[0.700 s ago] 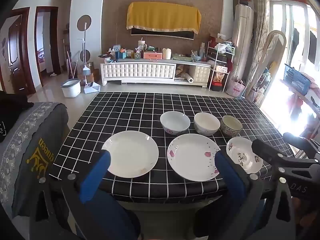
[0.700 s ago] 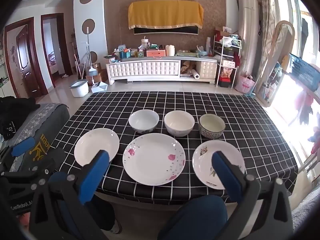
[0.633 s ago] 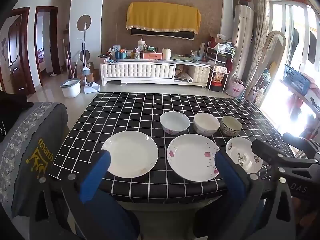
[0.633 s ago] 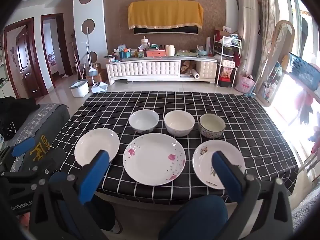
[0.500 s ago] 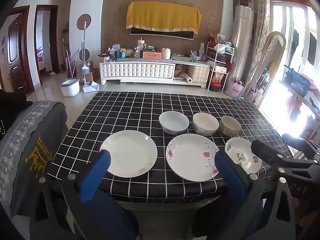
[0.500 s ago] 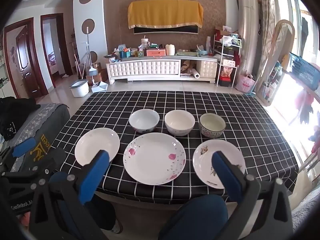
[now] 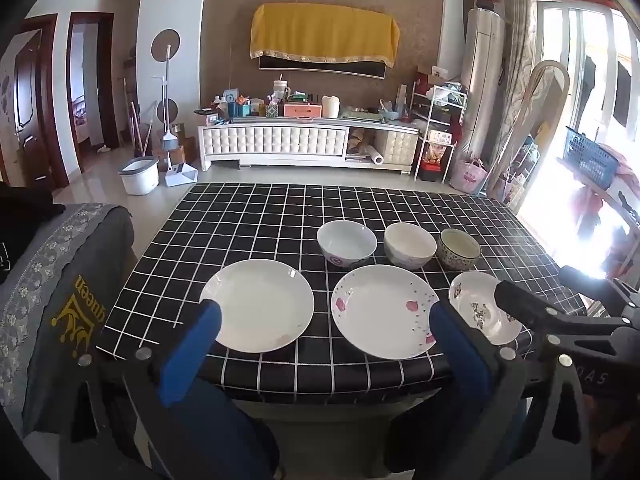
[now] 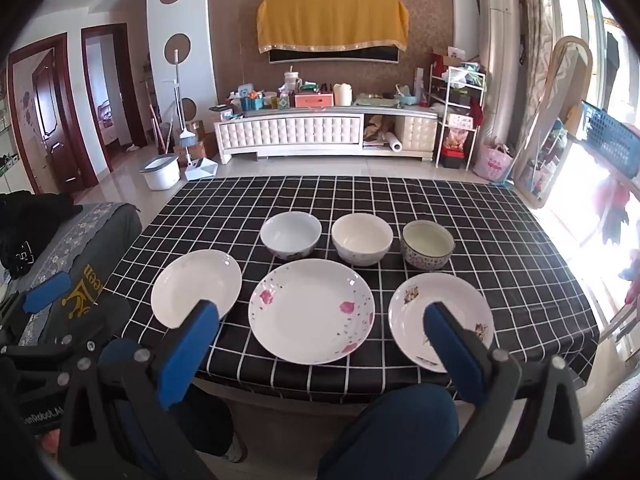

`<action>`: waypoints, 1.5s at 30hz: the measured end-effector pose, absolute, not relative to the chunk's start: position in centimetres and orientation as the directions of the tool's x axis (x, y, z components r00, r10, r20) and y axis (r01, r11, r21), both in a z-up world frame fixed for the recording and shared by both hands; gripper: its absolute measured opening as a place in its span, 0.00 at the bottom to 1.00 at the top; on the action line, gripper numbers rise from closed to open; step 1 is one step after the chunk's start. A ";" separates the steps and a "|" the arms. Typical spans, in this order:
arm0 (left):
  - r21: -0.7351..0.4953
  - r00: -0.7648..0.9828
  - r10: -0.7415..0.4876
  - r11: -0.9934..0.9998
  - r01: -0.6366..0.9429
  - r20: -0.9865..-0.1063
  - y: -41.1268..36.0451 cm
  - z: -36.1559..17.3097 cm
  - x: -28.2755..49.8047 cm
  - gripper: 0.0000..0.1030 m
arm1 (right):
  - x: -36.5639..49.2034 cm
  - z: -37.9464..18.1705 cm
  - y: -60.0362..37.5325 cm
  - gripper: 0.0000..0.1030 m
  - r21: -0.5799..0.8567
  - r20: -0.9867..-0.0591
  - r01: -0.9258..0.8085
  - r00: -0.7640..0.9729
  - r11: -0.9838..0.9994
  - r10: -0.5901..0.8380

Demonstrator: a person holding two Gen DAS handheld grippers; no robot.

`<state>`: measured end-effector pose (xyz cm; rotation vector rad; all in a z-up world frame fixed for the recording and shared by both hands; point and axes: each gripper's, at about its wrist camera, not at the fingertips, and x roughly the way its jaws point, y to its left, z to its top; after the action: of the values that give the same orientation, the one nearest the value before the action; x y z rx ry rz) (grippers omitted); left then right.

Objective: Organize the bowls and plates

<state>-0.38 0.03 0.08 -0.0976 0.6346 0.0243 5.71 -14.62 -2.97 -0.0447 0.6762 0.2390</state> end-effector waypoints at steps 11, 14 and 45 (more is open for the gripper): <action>-0.057 0.817 0.024 0.996 -0.069 -0.576 0.0 0.1 -0.9 1.00 | 5.7 -3.1 -14.4 1.00 0.046 -0.634 -0.243 0.742 0.969 0.216; -0.044 0.823 0.033 0.997 -0.071 -0.568 0.0 0.1 -1.1 1.00 | 5.7 -3.2 -14.4 1.00 0.048 -0.635 -0.244 0.741 0.969 0.218; -0.034 0.818 0.047 0.996 -0.081 -0.573 0.1 0.0 -0.9 1.00 | 5.5 -3.5 -14.0 1.00 0.020 -0.653 -0.246 0.731 0.969 0.199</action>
<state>-0.93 0.11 0.04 -0.0571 0.6088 0.0680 5.46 -13.98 -3.48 -0.0693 0.7101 0.2446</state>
